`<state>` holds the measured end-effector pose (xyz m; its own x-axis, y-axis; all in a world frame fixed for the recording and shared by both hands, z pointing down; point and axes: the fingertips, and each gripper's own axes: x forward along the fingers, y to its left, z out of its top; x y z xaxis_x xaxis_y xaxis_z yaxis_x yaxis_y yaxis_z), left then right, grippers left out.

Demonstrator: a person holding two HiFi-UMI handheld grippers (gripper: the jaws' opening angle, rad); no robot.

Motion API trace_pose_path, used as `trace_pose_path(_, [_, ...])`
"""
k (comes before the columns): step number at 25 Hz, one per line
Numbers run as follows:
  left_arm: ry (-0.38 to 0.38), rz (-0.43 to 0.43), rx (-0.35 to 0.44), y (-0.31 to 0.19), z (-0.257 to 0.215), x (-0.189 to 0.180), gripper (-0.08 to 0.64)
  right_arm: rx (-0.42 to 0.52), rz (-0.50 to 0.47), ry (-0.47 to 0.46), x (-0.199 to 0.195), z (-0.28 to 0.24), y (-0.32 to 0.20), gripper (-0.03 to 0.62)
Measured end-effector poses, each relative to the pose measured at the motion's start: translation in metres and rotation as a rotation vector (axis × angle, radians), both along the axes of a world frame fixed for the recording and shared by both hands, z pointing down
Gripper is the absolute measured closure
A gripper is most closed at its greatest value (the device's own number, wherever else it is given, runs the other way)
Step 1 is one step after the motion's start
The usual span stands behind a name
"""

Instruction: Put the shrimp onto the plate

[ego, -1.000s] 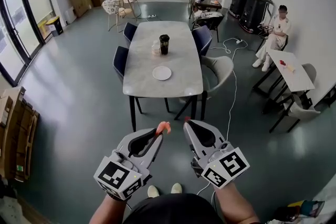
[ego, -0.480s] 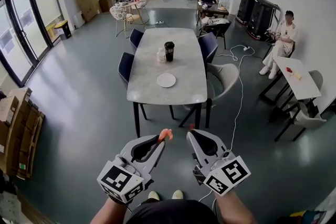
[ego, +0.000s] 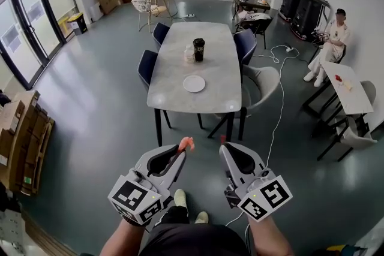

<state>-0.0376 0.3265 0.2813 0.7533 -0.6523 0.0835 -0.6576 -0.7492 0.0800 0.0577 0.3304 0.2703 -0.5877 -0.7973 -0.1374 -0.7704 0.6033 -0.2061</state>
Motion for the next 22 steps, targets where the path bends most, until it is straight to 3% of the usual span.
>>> trace_pose_path(7, [0.012, 0.01, -0.017, -0.057, 0.014, -0.008, 0.512, -0.02, 0.009, 0.014, -0.01, 0.009, -0.054, 0.592])
trace_pose_path(22, [-0.007, 0.078, -0.011, -0.258, 0.03, -0.049, 0.511, -0.048, 0.088, 0.015, -0.057, 0.013, -0.242, 0.592])
